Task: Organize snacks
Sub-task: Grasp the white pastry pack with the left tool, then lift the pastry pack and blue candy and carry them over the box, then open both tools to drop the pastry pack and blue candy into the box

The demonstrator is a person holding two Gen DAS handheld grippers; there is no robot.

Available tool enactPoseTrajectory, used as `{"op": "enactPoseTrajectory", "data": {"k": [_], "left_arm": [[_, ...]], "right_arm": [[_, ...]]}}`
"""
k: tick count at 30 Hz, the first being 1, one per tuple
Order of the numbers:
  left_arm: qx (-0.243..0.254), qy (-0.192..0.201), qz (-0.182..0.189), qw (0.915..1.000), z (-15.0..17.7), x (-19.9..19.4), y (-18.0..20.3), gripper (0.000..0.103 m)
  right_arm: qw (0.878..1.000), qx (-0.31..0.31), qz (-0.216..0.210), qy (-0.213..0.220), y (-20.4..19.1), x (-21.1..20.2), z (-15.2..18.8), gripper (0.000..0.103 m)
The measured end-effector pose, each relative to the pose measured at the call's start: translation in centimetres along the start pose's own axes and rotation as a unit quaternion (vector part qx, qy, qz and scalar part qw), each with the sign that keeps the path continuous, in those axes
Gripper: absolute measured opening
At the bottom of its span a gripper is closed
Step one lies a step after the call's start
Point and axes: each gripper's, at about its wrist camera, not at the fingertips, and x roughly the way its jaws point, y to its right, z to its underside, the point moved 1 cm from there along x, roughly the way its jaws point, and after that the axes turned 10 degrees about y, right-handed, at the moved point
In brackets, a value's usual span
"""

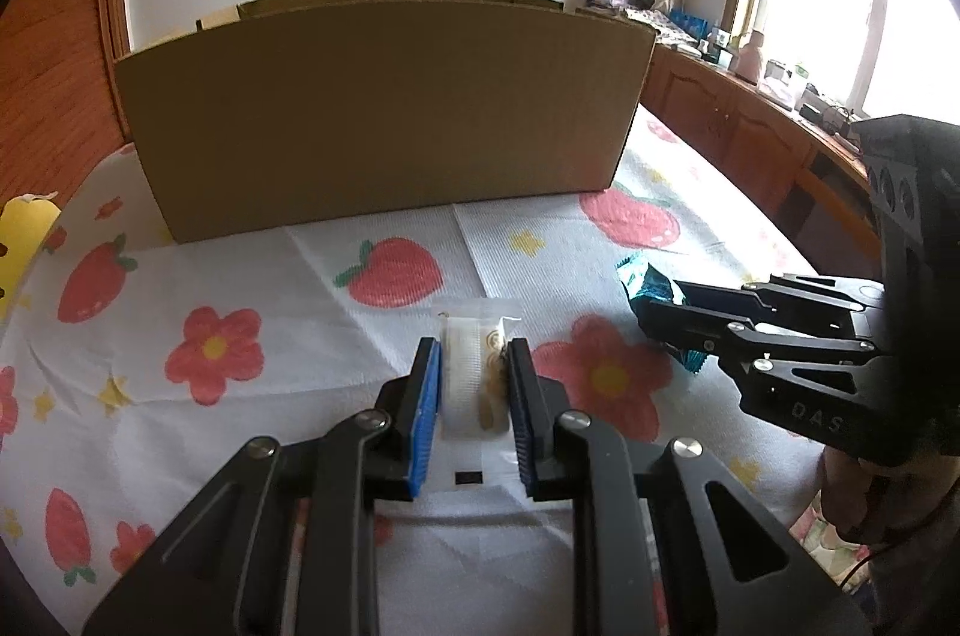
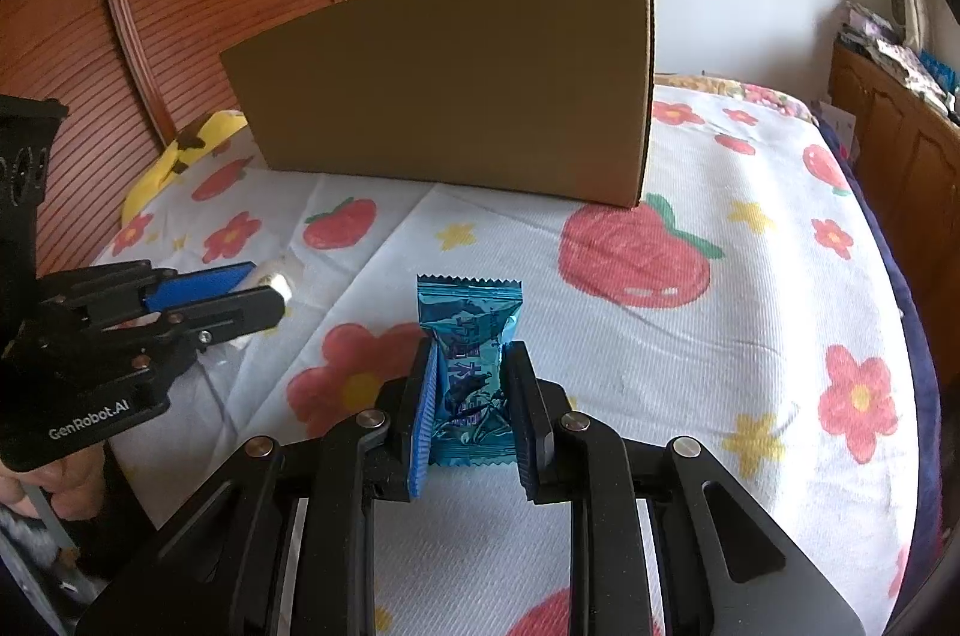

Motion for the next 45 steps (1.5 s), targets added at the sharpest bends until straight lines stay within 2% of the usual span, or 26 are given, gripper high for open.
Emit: {"op": "enactPoseTrajectory", "data": {"k": [23, 30, 33, 38, 42, 45], "left_arm": [[-0.012, 0.042, -0.020, 0.9989, -1.1, -1.3, -1.9, 0.020], [0.003, 0.065, -0.021, 0.9977, -3.7, -2.0, -2.9, 0.020], [0.005, 0.082, -0.024, 0.9963, -5.9, -2.2, -3.7, 0.020], [0.019, 0.112, -0.032, 0.9931, -9.7, -2.1, -5.1, 0.020], [0.021, 0.132, -0.039, 0.9902, -13.2, -1.2, -6.9, 0.020], [0.023, 0.137, -0.045, 0.9893, -15.2, 0.2, -8.2, 0.020]], "right_arm": [[1.000, 0.003, -0.002, 0.005, 0.1, -0.2, 0.0, 0.020], [1.000, 0.007, 0.005, 0.007, 0.4, -0.8, -0.5, 0.020], [1.000, 0.002, 0.000, 0.022, 0.2, -1.9, -2.2, 0.020], [0.997, -0.035, 0.001, 0.064, -0.7, -3.3, -7.5, 0.021], [0.993, -0.053, 0.006, 0.101, -1.2, -2.7, -12.3, 0.021], [0.993, -0.042, 0.001, 0.113, -0.7, -1.4, -14.8, 0.021]]}}
